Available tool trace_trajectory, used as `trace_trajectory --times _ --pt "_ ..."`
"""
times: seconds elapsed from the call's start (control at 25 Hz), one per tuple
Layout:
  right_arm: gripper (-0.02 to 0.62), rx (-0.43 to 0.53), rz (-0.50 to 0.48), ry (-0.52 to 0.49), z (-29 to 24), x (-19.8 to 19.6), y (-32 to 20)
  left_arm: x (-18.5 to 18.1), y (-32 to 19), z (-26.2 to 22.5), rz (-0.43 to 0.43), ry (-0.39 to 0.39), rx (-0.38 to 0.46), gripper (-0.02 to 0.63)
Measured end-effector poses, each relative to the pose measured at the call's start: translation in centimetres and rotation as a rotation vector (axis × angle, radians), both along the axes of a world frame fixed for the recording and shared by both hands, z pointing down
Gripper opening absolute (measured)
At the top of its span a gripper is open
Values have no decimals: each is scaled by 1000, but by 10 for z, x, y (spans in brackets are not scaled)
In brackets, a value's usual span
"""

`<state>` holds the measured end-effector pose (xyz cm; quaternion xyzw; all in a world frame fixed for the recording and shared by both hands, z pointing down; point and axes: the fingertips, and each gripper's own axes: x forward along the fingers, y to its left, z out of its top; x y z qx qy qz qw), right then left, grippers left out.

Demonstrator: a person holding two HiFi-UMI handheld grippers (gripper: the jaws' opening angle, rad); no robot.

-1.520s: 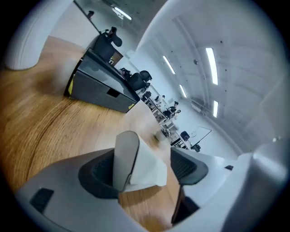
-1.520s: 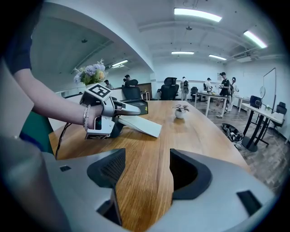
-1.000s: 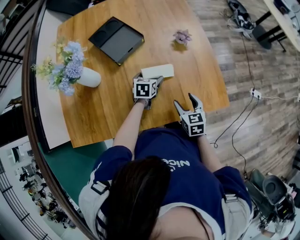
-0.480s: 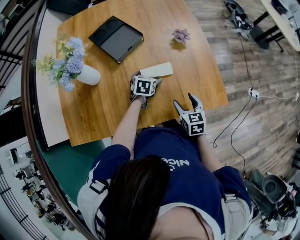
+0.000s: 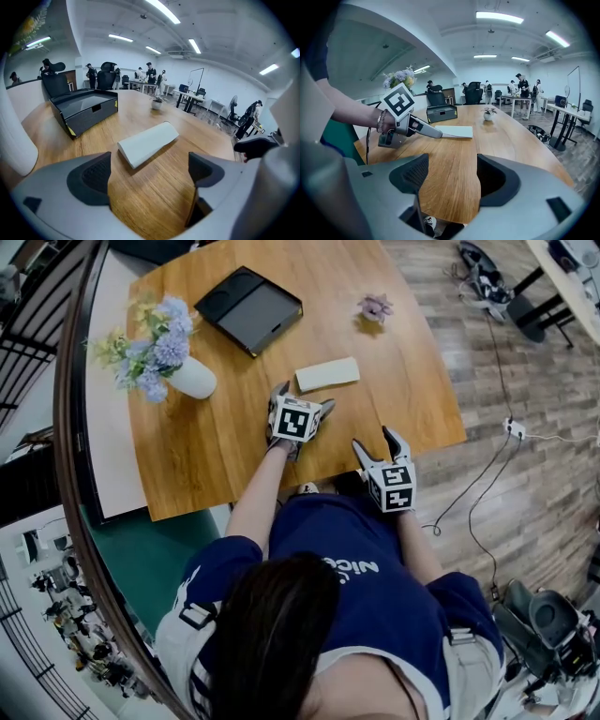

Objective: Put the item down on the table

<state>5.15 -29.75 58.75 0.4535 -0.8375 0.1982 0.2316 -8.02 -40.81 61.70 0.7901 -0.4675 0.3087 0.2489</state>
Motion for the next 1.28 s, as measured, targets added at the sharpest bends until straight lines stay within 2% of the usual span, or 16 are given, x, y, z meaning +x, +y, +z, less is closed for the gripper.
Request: trace_trajectory --times 0.24,0.44,0.6,0.72,0.96,1.16,1.24,1.28 --pt "311 20 50 -9 1 -7 14 -6 50 -15 26 73 73 497" --pt "311 53 93 -1 -2 -10 26 -25 92 -27 57 127 166 495" --pt "311 73 124 12 -2 -9 38 -46 128 -36 14 165 244 495" --pt "311 73 129 12 1 -14 47 -54 149 -37 -5 162 278 495" --pt "313 92 95 27 -5 -30 53 -64 161 -46 -41 168 310 495" --pt "304 132 87 19 -16 -39 52 -61 161 -58 -16 192 332 492" --pt "240 150 85 18 -19 -42 53 -59 162 -62 -16 213 341 451" --pt "202 158 83 19 -20 -42 54 -59 163 -64 -22 221 349 382"
